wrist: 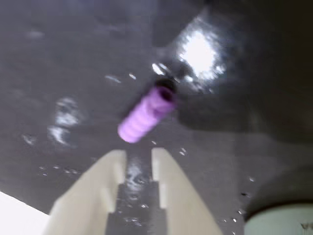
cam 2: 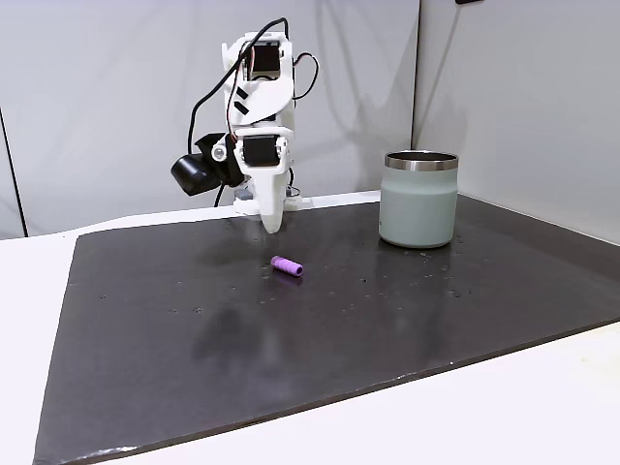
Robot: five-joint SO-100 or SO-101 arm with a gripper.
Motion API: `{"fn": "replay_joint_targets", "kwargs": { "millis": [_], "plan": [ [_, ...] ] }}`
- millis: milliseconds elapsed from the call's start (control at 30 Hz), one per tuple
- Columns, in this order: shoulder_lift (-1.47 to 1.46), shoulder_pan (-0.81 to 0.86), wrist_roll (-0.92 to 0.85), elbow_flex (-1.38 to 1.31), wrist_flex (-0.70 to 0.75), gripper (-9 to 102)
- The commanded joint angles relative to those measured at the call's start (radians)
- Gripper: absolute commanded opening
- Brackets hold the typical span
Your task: Grasp a pengrip and put it in the cup.
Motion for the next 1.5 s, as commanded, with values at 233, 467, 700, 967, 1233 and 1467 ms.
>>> {"fn": "replay_joint_targets", "kwargs": {
  "millis": [233, 467, 700, 967, 1233, 1467],
  "plan": [
    [-0.048, -0.067, 0.222, -0.143, 0.176, 41],
    [-0.279, -0.066, 0.242, -0.374, 0.272, 41],
    [-0.459, -0.098, 0.247, -0.529, 0.324, 38],
    [-0.626, -0.095, 0.229, -0.673, 0.376, 20],
    [-0.678, -0.046, 0.176, -0.756, 0.399, 1],
    [-0.678, -0.034, 0.146, -0.836, 0.448, 0]
  ]
}}
